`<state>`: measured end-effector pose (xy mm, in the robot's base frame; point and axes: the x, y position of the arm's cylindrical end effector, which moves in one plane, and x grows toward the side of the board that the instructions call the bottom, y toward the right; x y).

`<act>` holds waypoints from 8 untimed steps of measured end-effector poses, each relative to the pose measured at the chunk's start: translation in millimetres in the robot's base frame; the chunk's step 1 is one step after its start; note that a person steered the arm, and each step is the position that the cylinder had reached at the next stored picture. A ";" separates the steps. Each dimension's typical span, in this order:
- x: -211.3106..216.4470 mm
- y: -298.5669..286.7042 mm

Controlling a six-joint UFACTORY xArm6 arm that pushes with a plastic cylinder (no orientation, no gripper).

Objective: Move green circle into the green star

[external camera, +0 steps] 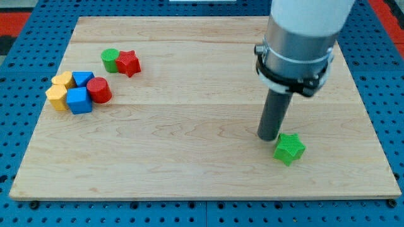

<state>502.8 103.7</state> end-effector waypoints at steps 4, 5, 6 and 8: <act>-188.6 -93.4; -200.1 -102.7; -204.6 -117.2; -204.6 -169.0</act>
<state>298.2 -65.3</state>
